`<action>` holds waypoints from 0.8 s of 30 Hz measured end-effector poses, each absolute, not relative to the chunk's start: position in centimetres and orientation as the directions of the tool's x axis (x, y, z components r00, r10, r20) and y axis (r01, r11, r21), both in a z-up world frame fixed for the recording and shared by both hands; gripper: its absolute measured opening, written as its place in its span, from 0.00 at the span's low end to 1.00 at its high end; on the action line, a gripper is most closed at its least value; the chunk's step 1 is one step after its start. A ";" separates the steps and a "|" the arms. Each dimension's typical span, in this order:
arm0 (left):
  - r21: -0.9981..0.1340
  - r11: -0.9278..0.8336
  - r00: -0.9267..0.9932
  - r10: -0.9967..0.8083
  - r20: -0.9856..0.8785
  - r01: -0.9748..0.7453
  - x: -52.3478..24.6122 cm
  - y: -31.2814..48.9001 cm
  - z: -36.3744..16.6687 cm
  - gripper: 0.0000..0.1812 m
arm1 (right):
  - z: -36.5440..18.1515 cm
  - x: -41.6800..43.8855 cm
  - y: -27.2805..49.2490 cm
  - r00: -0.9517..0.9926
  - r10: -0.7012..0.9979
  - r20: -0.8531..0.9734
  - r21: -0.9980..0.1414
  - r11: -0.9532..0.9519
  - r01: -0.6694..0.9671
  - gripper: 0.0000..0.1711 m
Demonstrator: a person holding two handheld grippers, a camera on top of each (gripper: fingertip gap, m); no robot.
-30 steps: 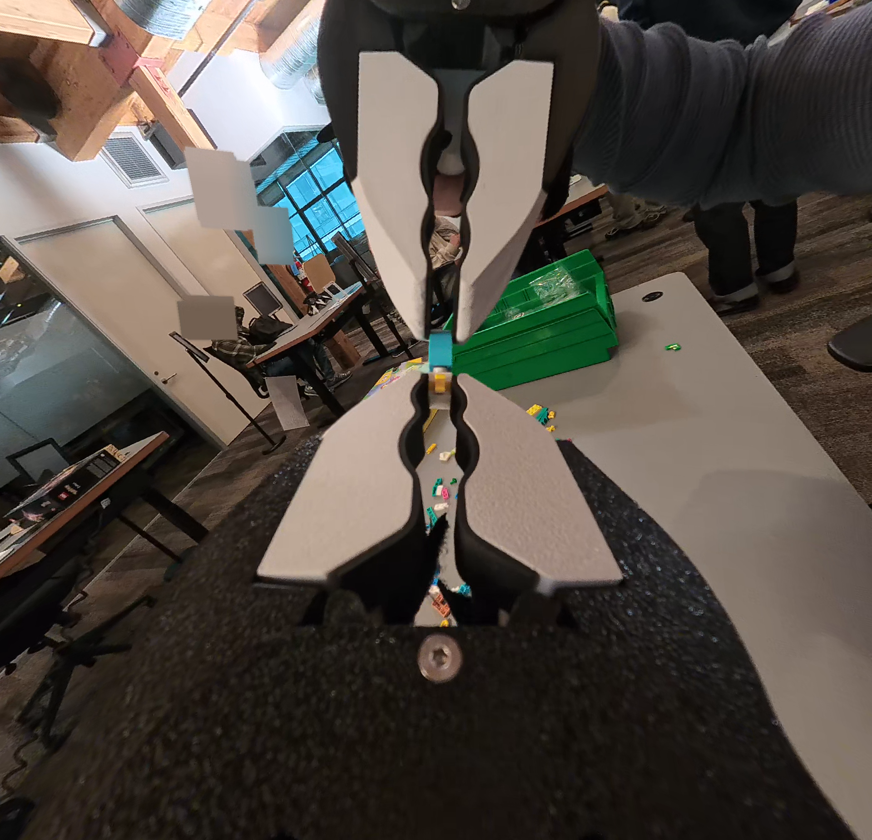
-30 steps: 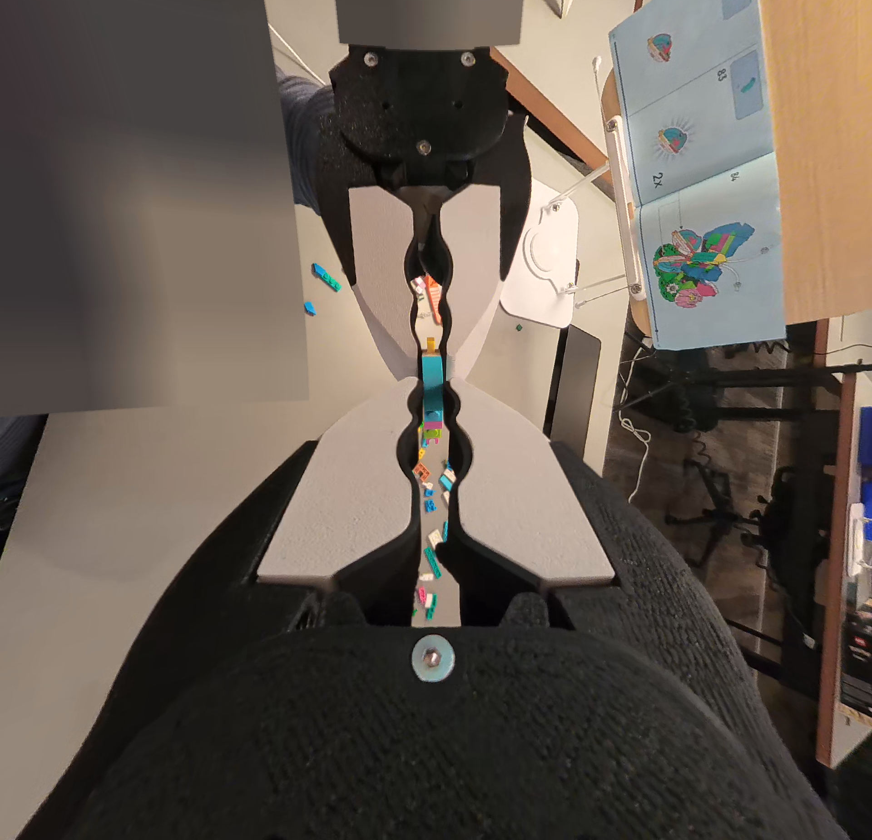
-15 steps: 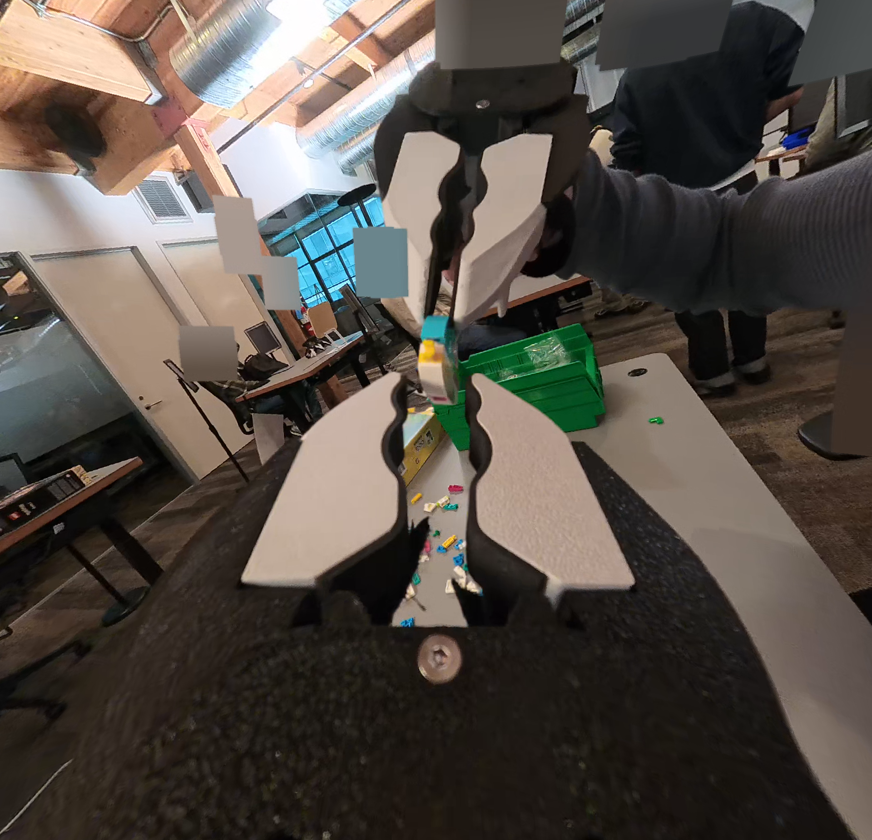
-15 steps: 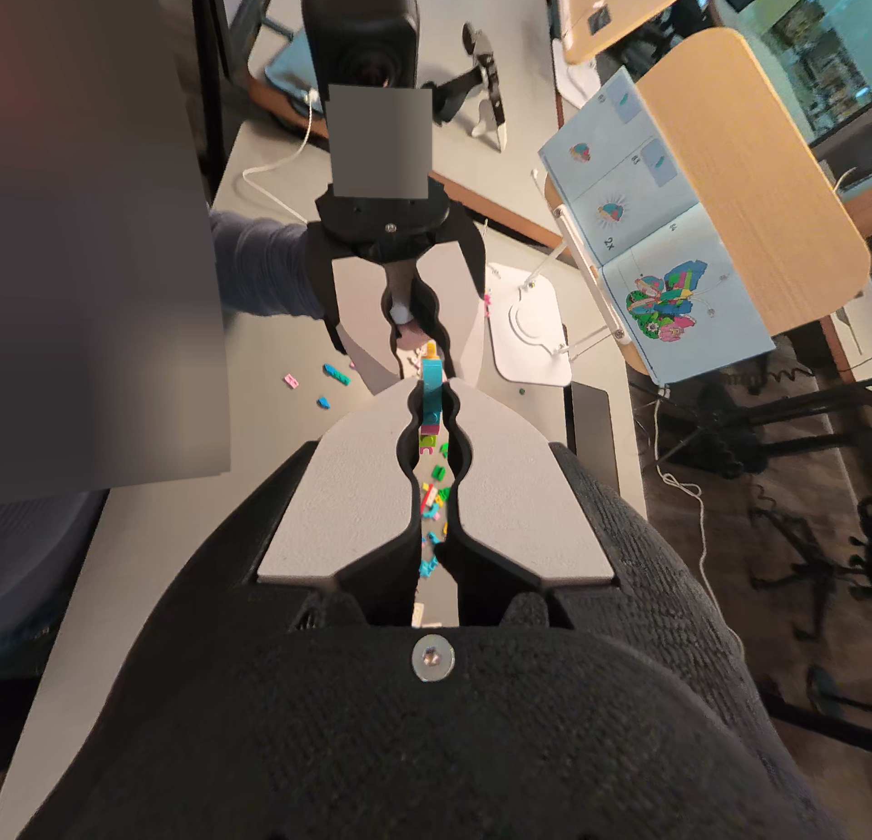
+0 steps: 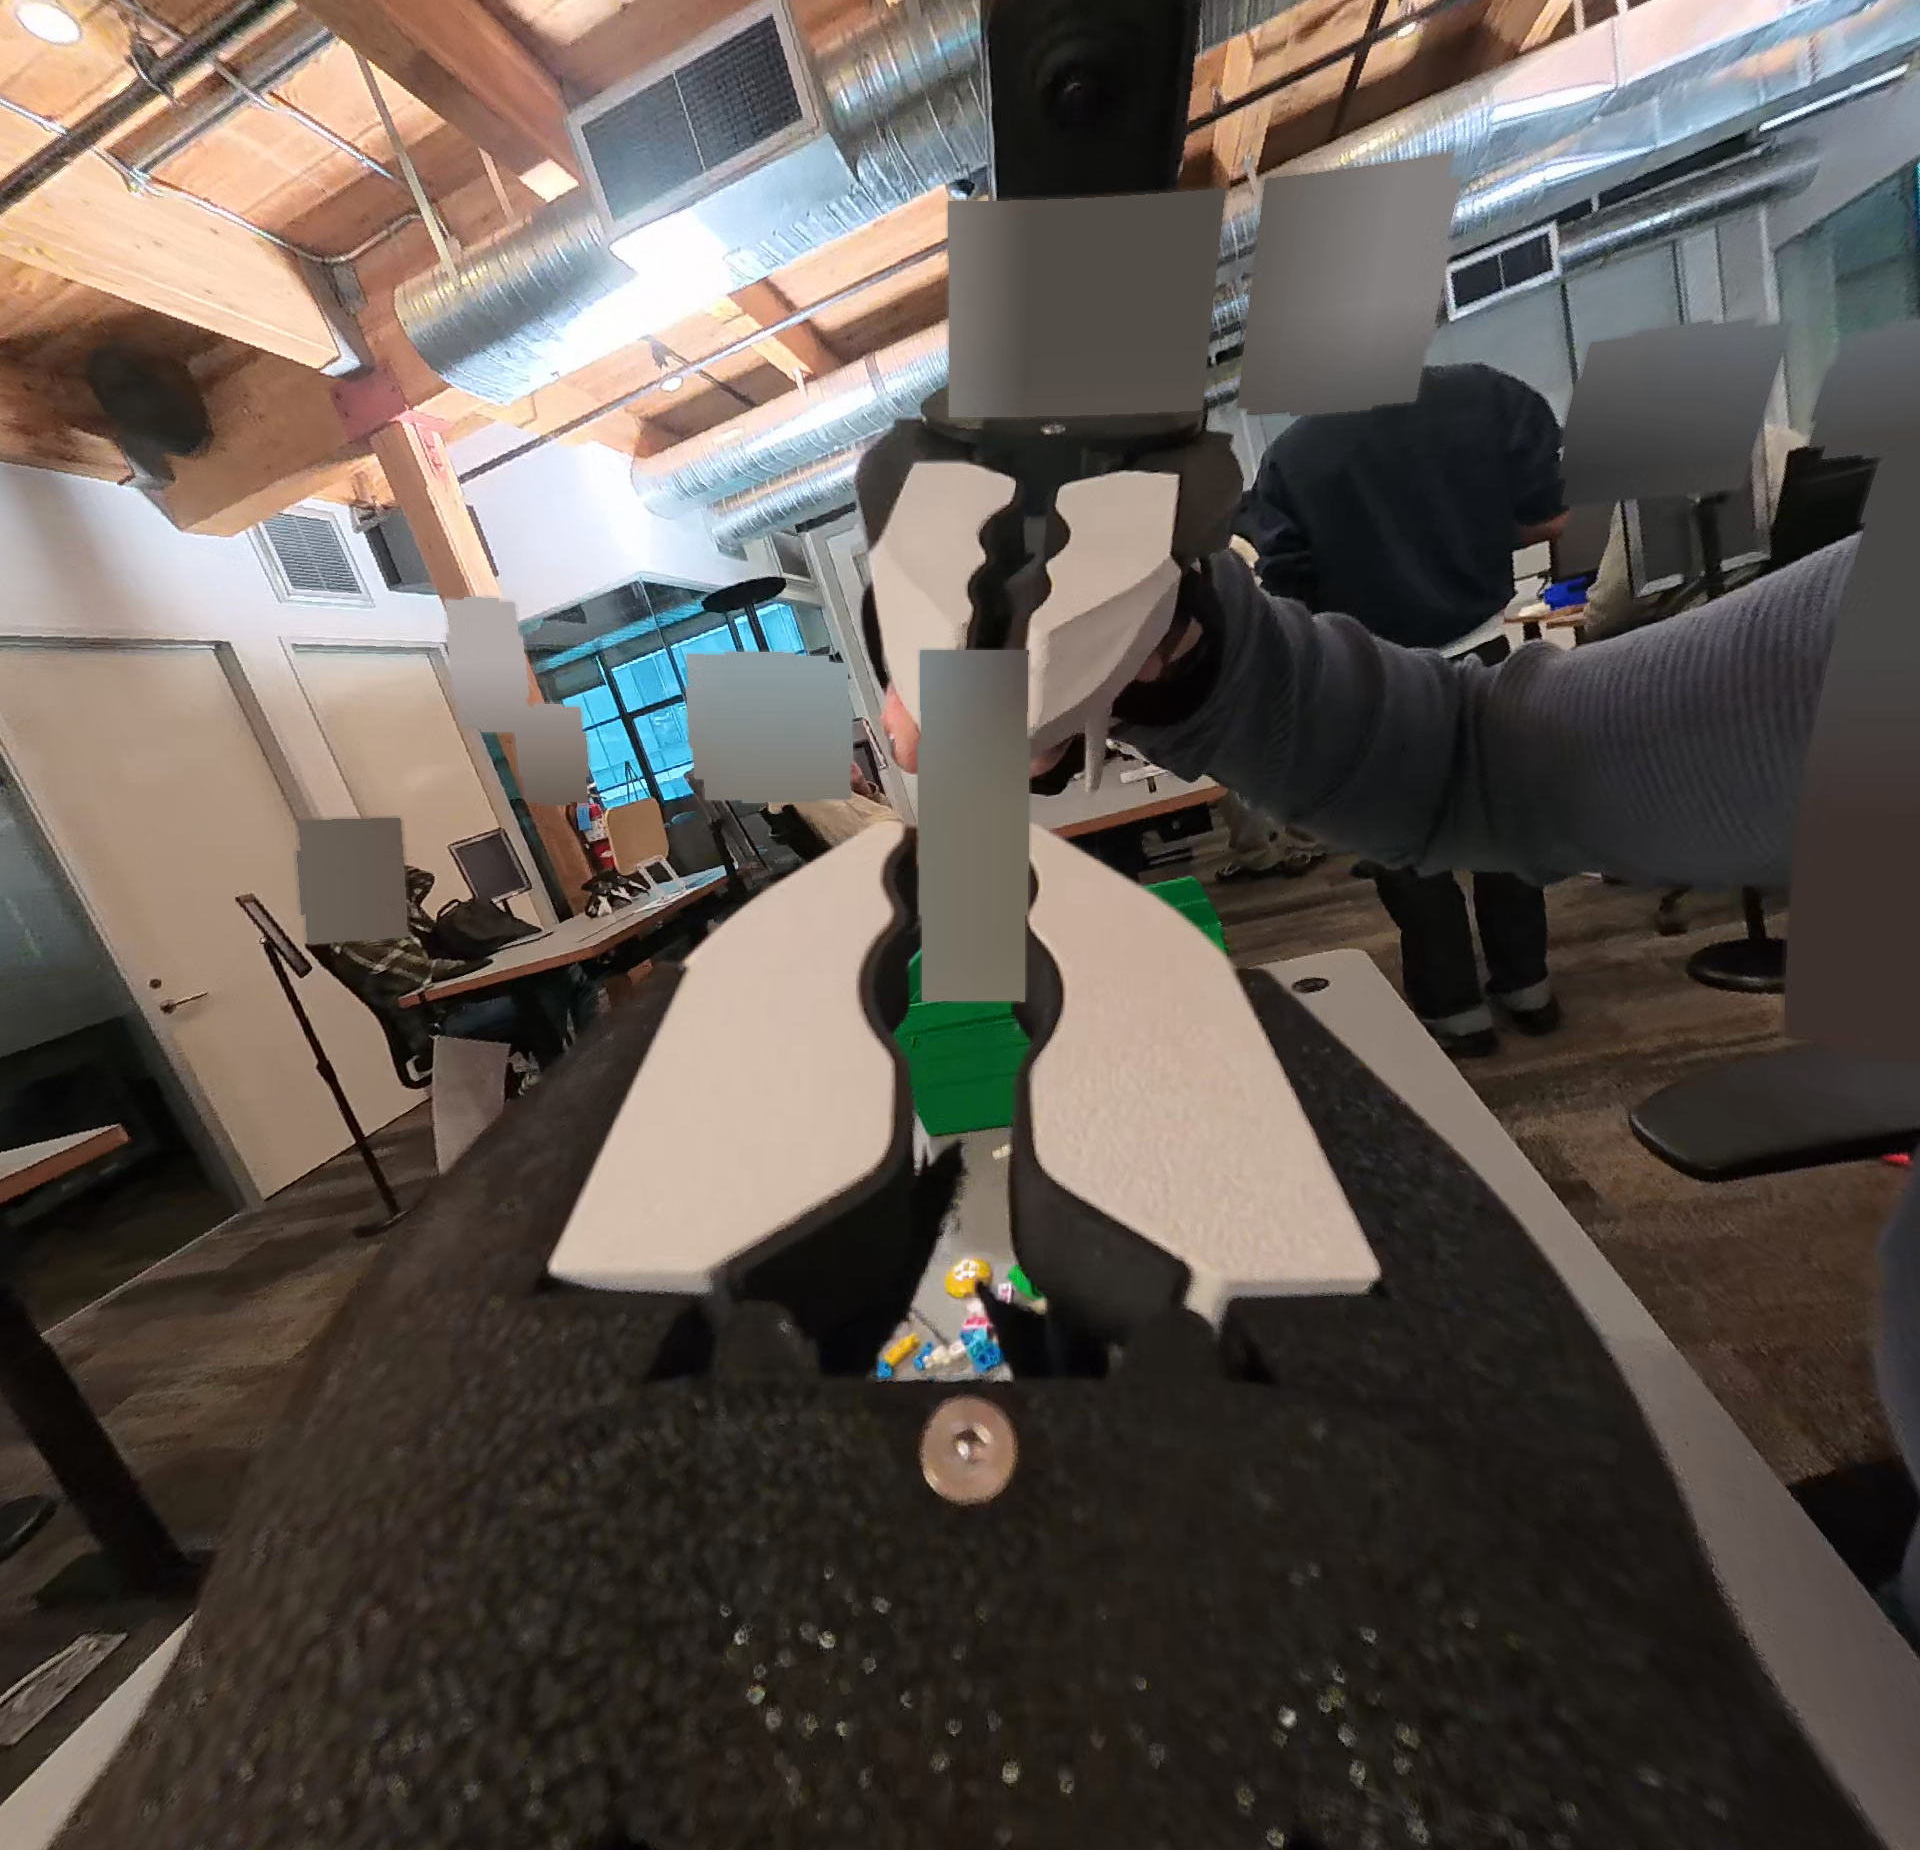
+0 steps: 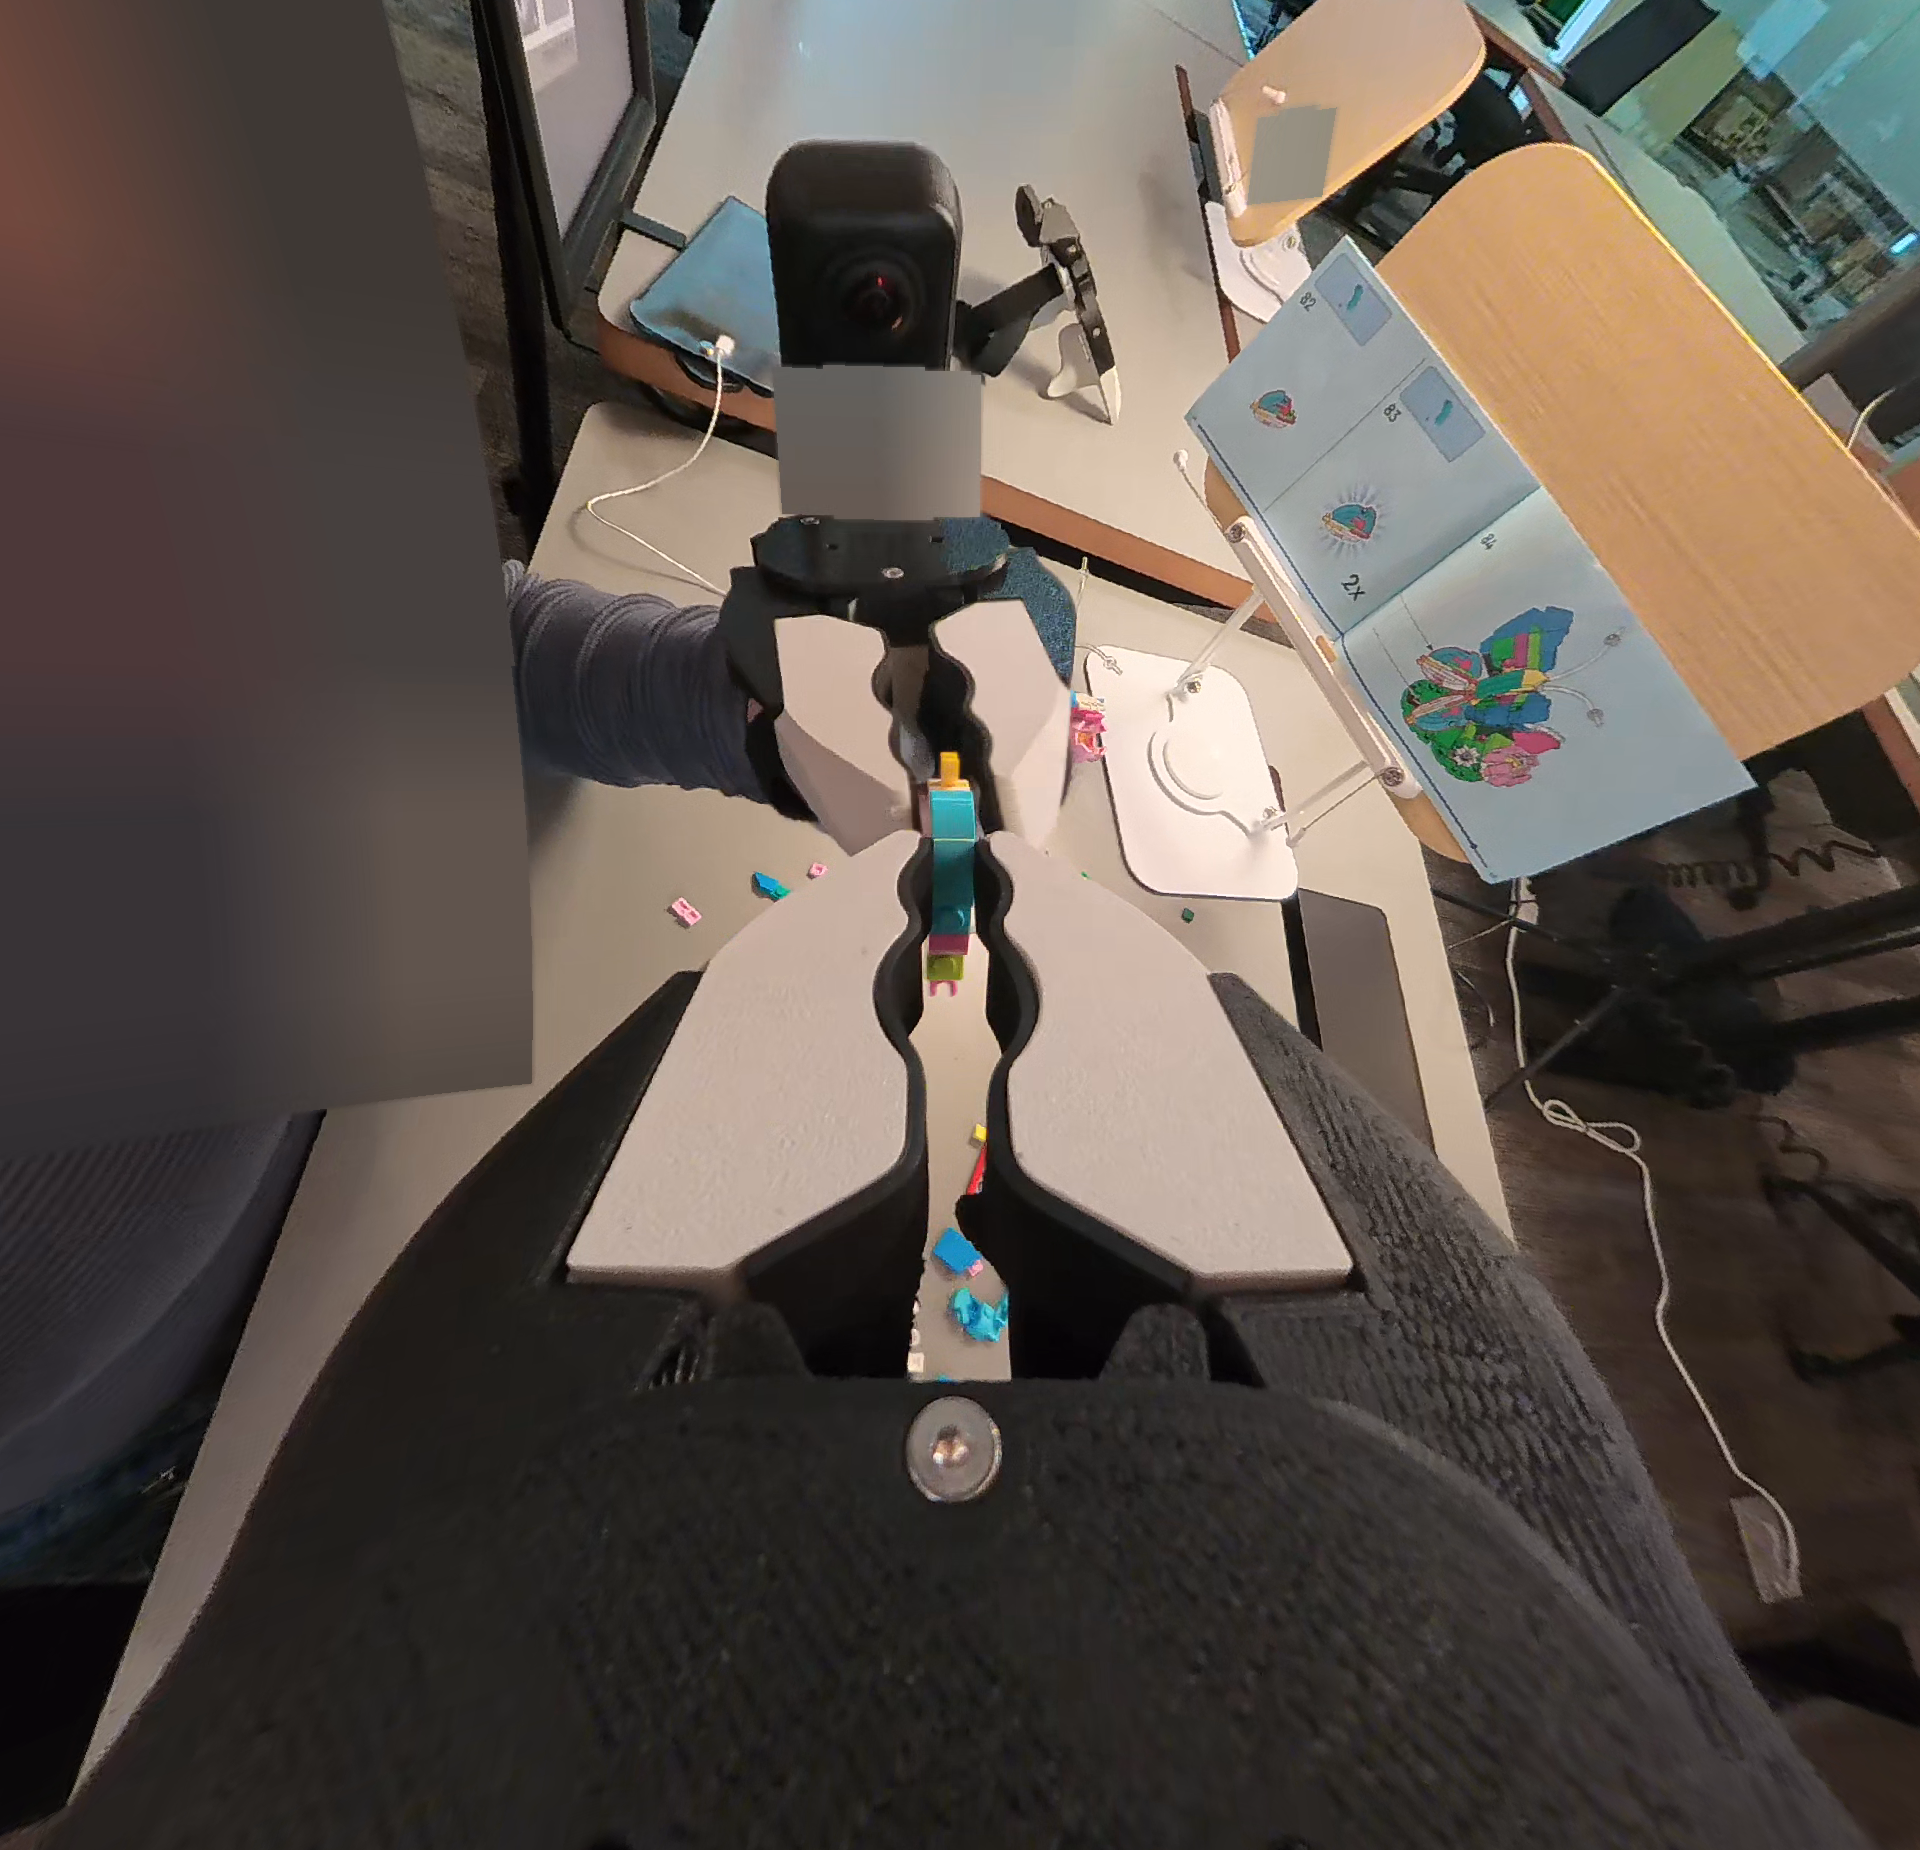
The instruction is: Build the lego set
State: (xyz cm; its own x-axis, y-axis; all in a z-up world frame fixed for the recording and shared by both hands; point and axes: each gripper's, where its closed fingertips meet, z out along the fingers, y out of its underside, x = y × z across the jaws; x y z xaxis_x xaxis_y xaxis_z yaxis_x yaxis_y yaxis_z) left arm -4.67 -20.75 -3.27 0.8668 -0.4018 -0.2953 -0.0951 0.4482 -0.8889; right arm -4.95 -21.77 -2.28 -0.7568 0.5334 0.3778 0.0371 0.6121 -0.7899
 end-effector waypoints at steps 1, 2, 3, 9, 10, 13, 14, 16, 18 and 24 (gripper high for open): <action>-0.890 0.443 0.861 -0.408 -0.303 -0.104 -4.6 -20.8 -3.4 0.05 | -2.3 -5.0 -21.7 -0.755 0.534 0.380 -0.788 0.614 0.038 0.03; -0.893 0.437 0.863 -0.403 -0.305 -0.112 -4.6 -20.7 -3.4 0.05 | -2.4 -4.9 -21.7 -0.758 0.531 0.378 -0.787 0.615 0.039 0.03; -0.892 0.435 0.858 -0.405 -0.317 -0.124 -4.5 -20.8 -3.5 0.05 | -2.4 -4.8 -21.8 -0.763 0.527 0.374 -0.788 0.615 0.039 0.03; -0.899 0.388 0.836 -0.409 -0.366 -0.204 -4.0 -20.8 -4.2 0.04 | -3.1 -4.5 -22.0 -0.772 0.501 0.391 -0.745 0.665 0.055 0.03; -0.903 0.371 0.834 -0.411 -0.368 -0.216 -4.0 -20.8 -4.5 0.04 | -3.3 -4.5 -22.0 -0.772 0.499 0.394 -0.734 0.676 0.062 0.03; -0.908 0.326 0.833 -0.398 -0.384 -0.262 -3.9 -20.4 -5.1 0.04 | -3.8 -4.4 -21.8 -0.770 0.481 0.419 -0.687 0.722 0.076 0.03; -0.906 0.315 0.832 -0.390 -0.394 -0.282 -3.8 -20.2 -5.2 0.04 | -4.0 -4.4 -21.8 -0.769 0.472 0.431 -0.667 0.740 0.080 0.03; -0.902 0.286 0.829 -0.374 -0.416 -0.323 -3.7 -20.0 -5.6 0.04 | -4.4 -4.2 -21.5 -0.772 0.456 0.443 -0.626 0.774 0.098 0.03; -0.900 0.248 0.825 -0.368 -0.430 -0.359 -3.7 -19.8 -6.1 0.04 | -5.0 -4.1 -21.1 -0.777 0.449 0.441 -0.591 0.797 0.126 0.03; -0.879 0.156 0.807 -0.348 -0.476 -0.451 -3.6 -18.8 -7.7 0.04 | -6.5 -3.8 -20.1 -0.791 0.433 0.432 -0.508 0.842 0.184 0.03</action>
